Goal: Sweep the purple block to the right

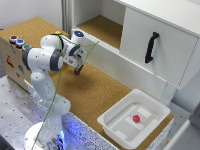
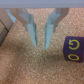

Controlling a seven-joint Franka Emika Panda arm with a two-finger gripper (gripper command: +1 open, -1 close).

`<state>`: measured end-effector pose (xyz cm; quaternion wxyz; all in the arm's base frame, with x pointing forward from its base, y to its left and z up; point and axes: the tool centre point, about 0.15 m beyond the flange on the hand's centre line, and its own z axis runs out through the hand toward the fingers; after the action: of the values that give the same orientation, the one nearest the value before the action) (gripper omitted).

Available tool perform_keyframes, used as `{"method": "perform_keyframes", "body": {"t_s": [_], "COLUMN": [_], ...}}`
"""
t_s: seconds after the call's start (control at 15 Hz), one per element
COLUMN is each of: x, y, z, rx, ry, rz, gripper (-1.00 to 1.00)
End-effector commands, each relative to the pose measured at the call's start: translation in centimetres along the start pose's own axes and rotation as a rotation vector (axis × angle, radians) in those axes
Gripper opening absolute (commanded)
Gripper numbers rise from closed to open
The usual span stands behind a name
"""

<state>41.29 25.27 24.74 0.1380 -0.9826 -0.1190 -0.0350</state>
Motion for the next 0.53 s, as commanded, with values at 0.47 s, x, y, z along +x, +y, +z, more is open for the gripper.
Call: {"method": "perform_keyframes", "body": {"t_s": [0.47], "x": [0.9], "y": [4.3], "z": [3.3], "rx": [0.050], "ry": [0.015], "rz": [0.134], "gripper": [-1.00]}}
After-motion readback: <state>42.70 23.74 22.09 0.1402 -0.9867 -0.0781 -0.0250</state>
